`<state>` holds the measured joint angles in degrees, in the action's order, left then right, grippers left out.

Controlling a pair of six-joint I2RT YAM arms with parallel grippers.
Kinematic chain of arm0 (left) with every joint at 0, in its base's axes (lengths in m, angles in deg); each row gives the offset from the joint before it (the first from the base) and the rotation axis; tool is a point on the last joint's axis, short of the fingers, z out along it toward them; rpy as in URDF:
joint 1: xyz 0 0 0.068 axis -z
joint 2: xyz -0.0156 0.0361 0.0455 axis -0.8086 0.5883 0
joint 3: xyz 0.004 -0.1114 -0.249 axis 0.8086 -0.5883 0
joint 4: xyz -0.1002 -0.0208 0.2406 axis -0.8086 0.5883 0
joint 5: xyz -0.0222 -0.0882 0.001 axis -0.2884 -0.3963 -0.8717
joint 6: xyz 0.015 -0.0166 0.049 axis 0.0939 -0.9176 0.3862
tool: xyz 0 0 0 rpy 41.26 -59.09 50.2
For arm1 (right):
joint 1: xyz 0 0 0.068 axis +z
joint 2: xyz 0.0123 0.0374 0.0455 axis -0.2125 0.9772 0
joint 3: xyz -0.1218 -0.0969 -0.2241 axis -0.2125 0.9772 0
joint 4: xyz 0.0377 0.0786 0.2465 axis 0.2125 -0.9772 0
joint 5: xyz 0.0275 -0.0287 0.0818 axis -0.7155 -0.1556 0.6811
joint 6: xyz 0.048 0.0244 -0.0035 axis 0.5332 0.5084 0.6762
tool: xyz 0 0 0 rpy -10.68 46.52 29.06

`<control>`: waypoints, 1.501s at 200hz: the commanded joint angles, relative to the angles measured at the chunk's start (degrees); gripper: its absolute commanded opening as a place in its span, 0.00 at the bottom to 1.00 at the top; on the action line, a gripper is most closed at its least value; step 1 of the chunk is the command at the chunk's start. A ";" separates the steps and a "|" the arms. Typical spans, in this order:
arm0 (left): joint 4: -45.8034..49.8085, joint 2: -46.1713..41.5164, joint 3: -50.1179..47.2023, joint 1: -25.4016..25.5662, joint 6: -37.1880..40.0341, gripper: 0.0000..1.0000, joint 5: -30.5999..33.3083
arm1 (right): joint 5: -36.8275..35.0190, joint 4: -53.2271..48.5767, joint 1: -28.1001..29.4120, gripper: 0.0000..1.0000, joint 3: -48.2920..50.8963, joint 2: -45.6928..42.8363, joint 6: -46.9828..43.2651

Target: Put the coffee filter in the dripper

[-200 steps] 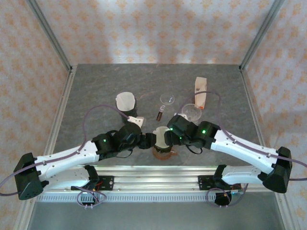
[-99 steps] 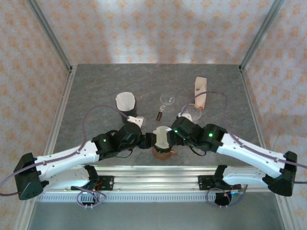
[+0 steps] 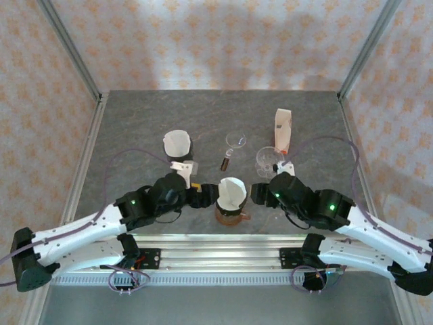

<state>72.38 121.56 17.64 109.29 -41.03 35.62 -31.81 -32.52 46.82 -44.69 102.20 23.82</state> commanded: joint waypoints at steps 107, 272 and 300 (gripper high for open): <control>8.92 -16.73 -14.29 -1.14 -7.99 0.74 7.63 | 13.48 12.73 1.24 0.43 23.92 -6.30 5.66; 6.73 -18.32 -18.11 -1.10 -11.62 0.68 4.98 | 20.19 48.66 1.31 0.25 37.10 6.87 11.56; 6.69 -19.20 -19.80 -1.05 -12.88 0.66 4.63 | 19.06 51.76 1.01 0.24 36.76 9.21 12.08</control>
<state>78.15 103.35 -0.39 108.55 -52.14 39.77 -10.54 13.62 48.07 -7.23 109.92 34.79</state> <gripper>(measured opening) 0.672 0.246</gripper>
